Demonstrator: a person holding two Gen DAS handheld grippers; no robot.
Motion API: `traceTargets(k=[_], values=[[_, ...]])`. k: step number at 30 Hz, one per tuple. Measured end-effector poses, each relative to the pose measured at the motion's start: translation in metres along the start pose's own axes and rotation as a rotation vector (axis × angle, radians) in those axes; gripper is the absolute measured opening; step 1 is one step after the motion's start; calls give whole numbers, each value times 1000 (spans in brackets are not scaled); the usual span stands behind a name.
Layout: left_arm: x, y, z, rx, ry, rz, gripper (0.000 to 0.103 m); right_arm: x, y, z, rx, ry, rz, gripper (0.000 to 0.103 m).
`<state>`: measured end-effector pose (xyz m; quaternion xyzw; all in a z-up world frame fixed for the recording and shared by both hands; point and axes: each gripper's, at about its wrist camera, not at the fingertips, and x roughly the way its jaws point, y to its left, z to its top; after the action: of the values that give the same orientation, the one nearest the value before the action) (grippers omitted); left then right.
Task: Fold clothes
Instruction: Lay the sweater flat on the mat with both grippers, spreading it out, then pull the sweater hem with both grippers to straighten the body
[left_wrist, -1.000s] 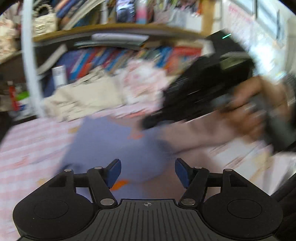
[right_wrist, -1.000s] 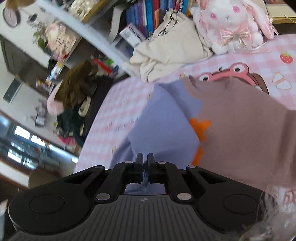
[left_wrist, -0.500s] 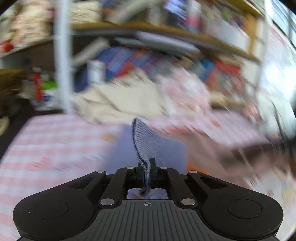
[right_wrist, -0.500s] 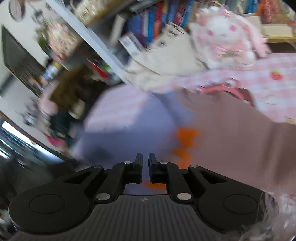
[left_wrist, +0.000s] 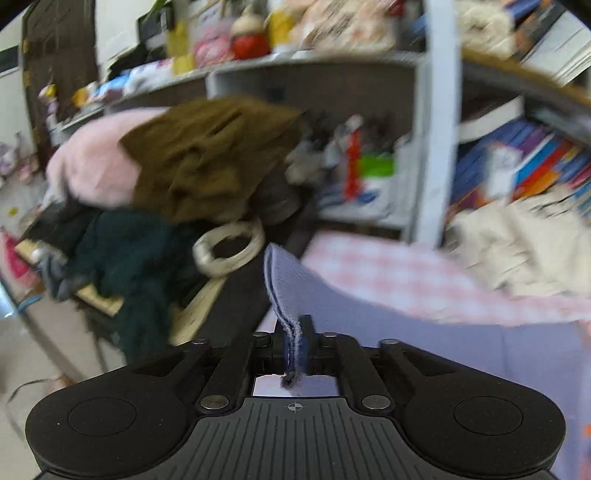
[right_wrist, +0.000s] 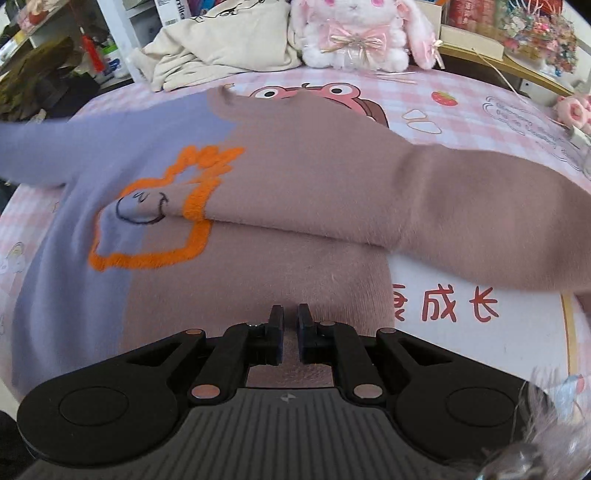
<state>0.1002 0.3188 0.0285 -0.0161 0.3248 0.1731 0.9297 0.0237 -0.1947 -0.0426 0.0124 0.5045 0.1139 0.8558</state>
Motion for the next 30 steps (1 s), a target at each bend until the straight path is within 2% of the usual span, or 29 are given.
traceTargets(k=[1,2,3,5,6,7,9,11,15,16,18,19,22,24,26,28,30], values=[[5,2,-3,-2,17,37,21,1,1,0,5,2,-6,9],[10,4,-5,-4,34,75,35,2,2,1,11,5,-12,9],[7,6,-9,-18,29,101,44,1,3,1,16,4,-22,9],[-13,7,-20,-53,-36,62,45,-5,1,0,28,-9,-59,15],[-23,1,-25,-60,-58,-3,46,-8,0,-1,33,-16,-81,20],[-33,-6,-30,-66,-78,-71,49,-11,-2,-3,34,-27,-110,31],[-47,-31,-44,-27,-55,-240,50,-17,-8,-7,40,-36,-160,41],[-54,-60,-61,38,7,-394,50,-17,-15,-10,50,-18,-173,41],[-61,-111,-90,170,88,-551,50,-9,-18,-13,66,20,-149,40],[-63,-121,-94,196,97,-564,50,-7,-18,-13,67,19,-142,35],[-64,-134,-97,216,116,-602,50,-5,-18,-8,74,16,-100,15],[-61,-138,-97,224,128,-623,50,-3,-18,-4,75,15,-83,12],[-55,-156,-105,284,163,-609,50,10,-21,19,46,-30,-143,11],[-50,-165,-107,308,176,-608,50,21,-30,38,79,-72,-211,11],[-49,-167,-109,310,183,-611,50,21,-28,44,85,-73,-234,11],[-50,-167,-110,328,180,-590,50,8,-15,34,39,-23,-168,11],[-53,-164,-111,348,166,-566,50,-11,-2,6,-18,43,-61,11]])
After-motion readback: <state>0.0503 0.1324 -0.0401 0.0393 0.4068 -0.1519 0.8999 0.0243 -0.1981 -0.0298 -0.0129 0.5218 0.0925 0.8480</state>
